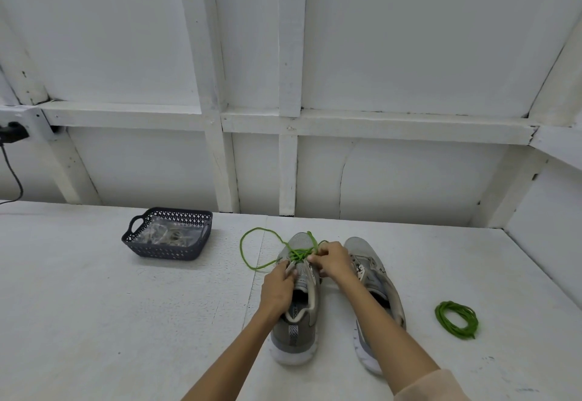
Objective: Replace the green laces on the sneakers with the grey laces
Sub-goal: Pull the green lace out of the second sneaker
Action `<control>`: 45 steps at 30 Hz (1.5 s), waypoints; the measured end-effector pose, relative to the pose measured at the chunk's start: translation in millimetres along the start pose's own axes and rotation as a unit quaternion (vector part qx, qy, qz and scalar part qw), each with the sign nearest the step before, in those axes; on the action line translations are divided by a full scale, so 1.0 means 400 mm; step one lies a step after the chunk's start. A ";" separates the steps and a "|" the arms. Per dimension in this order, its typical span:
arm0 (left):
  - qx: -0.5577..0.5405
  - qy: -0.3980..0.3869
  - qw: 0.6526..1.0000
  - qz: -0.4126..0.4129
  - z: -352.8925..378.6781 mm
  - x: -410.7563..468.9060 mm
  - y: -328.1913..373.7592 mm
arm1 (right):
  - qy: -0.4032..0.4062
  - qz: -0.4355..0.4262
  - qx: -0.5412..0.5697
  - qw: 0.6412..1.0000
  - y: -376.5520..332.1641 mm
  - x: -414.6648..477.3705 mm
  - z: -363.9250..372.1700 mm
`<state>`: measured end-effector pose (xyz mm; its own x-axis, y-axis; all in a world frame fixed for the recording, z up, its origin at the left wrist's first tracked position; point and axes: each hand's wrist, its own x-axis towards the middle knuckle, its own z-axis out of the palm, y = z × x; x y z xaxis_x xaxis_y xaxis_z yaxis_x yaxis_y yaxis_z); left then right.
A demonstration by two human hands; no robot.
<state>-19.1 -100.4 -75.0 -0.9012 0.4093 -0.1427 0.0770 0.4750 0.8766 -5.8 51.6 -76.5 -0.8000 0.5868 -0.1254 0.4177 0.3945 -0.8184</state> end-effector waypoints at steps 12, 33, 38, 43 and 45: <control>0.002 0.003 1.000 0.005 -0.002 -0.005 0.003 | 0.103 0.024 0.010 0.994 -0.015 -0.015 -0.005; 0.000 0.010 1.000 0.016 -0.012 -0.025 0.021 | 0.107 0.039 0.073 0.991 -0.018 0.003 0.005; -0.008 0.007 1.000 0.010 -0.012 -0.024 0.019 | 0.014 0.036 0.065 0.997 -0.018 -0.002 -0.018; -0.014 0.005 1.000 0.005 -0.012 -0.025 0.021 | 0.001 0.026 0.038 0.999 0.006 -0.005 0.002; -0.014 0.005 1.000 0.006 -0.013 -0.026 0.021 | 0.113 0.042 0.130 0.984 0.004 -0.007 0.011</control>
<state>-11.4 -104.6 -63.7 -0.9043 0.4074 -0.1274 0.0762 0.4478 0.8909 -5.0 47.5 -80.0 -0.6385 0.7637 -0.0947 0.3299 0.1605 -0.9303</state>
